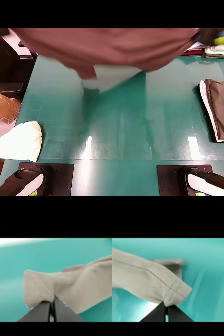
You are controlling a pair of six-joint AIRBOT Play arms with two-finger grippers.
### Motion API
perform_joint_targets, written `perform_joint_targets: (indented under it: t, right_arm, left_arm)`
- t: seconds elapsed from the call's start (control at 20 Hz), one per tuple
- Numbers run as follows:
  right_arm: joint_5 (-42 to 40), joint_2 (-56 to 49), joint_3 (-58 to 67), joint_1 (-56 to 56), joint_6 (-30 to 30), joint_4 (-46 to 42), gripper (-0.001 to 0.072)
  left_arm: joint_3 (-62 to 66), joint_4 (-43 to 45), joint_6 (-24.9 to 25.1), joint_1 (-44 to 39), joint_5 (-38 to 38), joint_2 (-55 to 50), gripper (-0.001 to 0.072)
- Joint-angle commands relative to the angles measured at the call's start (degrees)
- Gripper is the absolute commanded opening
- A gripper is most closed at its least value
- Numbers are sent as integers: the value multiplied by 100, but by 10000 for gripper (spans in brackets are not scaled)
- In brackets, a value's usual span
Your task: Fold the shirts.
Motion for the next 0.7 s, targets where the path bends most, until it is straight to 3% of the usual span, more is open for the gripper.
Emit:
perform_joint_targets:
  t: [0.0, 0.35, 0.65]
  right_arm:
    - [369, 1014, 748, -367, -15, -96, 22]
    - [754, 1853, 885, -1250, -11, -92, 21]
    - [1545, 553, 575, -997, 164, -107, 21]
  left_arm:
    - [855, 70, -192, 4, 0, 719, 30]
    - [1626, 44, -236, 4, -273, 881, 29]
    - [826, -492, -192, 4, -2188, -461, 29]
